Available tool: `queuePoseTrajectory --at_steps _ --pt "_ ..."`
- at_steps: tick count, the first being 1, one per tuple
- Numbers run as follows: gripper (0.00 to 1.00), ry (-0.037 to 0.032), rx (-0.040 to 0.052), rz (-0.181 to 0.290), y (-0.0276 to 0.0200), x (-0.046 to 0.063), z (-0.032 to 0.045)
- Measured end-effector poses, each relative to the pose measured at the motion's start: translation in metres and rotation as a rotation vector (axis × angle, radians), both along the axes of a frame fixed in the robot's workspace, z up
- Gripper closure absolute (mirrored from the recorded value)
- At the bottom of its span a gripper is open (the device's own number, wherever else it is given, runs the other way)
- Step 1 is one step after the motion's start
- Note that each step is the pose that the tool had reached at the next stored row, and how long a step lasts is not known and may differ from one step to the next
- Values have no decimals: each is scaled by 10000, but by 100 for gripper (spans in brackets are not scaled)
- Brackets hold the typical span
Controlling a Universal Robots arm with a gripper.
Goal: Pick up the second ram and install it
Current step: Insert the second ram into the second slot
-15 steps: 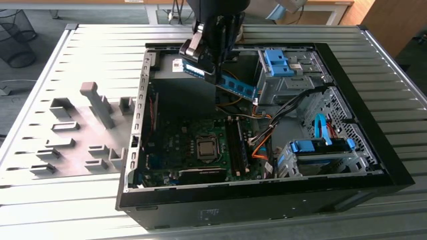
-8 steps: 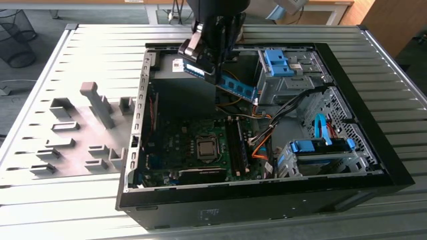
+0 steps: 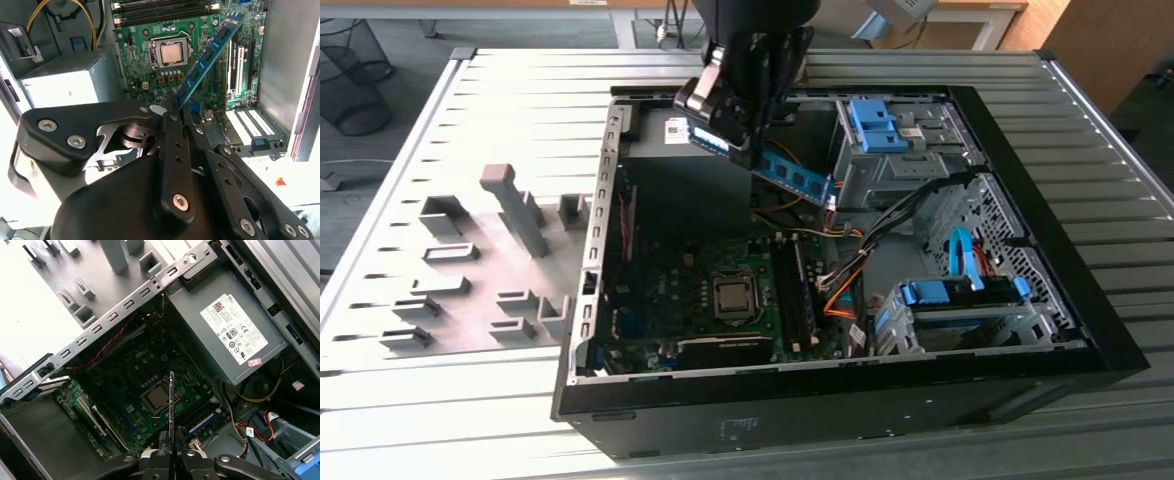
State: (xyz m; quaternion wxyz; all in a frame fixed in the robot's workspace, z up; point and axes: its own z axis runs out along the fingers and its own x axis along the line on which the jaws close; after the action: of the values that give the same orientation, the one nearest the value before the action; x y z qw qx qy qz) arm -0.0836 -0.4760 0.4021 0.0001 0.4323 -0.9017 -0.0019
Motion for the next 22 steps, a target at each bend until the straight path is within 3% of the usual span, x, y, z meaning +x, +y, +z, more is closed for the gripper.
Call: queuePoseTrajectory --at_steps 10,22 --pt "86 0 0 -511 0 0 -5" --pt "86 0 -4 -2629 0 0 -42"
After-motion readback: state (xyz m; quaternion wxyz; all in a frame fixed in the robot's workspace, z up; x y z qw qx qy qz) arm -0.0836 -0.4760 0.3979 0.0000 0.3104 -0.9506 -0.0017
